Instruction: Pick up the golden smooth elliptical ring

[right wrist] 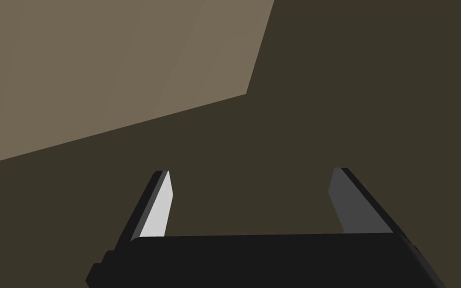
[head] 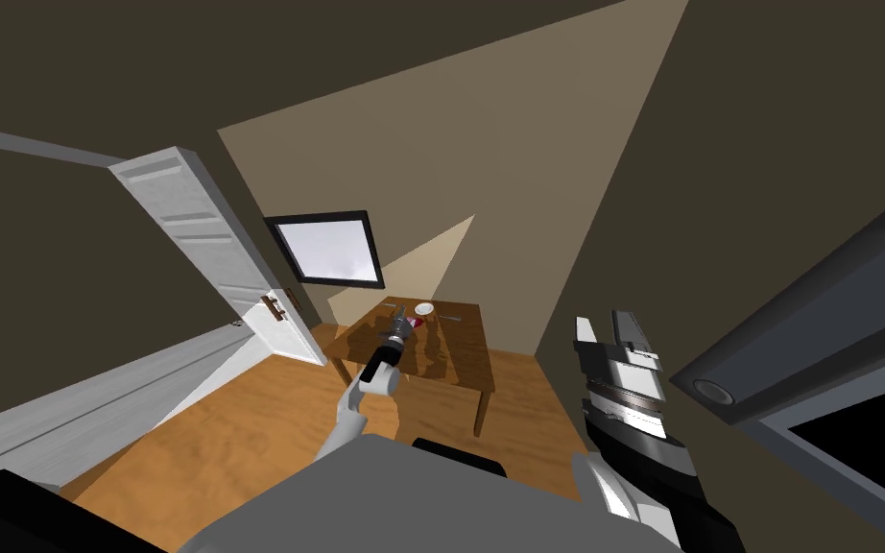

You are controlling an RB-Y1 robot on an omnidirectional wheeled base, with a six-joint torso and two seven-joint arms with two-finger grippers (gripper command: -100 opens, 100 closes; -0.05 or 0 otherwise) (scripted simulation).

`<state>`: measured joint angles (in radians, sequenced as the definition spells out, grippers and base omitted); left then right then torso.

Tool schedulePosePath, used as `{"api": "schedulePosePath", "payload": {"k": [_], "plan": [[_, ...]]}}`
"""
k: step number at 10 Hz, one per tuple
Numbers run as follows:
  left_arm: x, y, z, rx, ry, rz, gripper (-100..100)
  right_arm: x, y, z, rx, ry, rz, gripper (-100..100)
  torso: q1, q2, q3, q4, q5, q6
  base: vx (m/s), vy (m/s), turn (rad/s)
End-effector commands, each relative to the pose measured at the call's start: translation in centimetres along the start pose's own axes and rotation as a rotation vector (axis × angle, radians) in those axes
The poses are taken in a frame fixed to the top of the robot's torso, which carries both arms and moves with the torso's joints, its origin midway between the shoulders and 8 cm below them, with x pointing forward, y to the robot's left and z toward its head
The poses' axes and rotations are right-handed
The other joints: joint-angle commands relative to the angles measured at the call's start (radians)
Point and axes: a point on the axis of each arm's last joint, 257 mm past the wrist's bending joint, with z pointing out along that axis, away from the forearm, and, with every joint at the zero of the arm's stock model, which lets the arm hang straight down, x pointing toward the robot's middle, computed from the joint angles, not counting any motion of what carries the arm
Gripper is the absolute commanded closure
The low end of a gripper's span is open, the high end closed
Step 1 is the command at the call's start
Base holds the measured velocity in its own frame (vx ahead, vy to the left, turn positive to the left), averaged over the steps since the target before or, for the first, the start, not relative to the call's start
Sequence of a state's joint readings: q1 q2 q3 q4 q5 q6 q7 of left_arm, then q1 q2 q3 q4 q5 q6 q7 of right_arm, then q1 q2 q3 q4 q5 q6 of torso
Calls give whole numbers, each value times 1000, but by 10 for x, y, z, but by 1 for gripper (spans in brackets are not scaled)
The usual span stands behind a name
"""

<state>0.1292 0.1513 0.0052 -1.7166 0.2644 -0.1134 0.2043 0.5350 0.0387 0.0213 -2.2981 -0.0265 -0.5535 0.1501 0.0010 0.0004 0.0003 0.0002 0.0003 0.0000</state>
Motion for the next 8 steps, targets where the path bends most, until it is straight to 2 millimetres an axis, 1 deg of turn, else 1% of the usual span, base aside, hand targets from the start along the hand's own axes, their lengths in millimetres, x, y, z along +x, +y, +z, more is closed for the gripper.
{"api": "schedulePosePath", "payload": {"k": [1,3,4,5,6,7,8], "plan": [[-4,18,3,-36,-12,-6,-100,0,0,0,0,0,0,0,0,0,0,0,0,0,-13,15,-31],[-7,45,11,-106,-25,-23,-100,0,0,0,0,0,0,0,0,0,0,0,0,0,-16,13,-89],[-13,56,8,-128,-36,-22,-100,0,0,0,0,0,0,0,0,0,0,0,0,0,-14,10,-24],[-13,56,8,-128,-36,-22,-100,0,0,0,0,0,0,0,-1,0,0,0,0,0,-5,1,19],[-14,68,12,-160,-40,-27,-100,0,0,0,0,0,0,0,-1,0,0,0,0,0,-6,-3,-55],[-17,75,10,-174,-47,-26,-100,0,0,0,0,0,0,0,-1,-1,0,0,0,0,-6,-1,-43],[-17,85,13,-201,-50,-28,-100,0,0,0,0,0,0,0,-1,0,0,0,0,0,-6,-4,-71]]}}
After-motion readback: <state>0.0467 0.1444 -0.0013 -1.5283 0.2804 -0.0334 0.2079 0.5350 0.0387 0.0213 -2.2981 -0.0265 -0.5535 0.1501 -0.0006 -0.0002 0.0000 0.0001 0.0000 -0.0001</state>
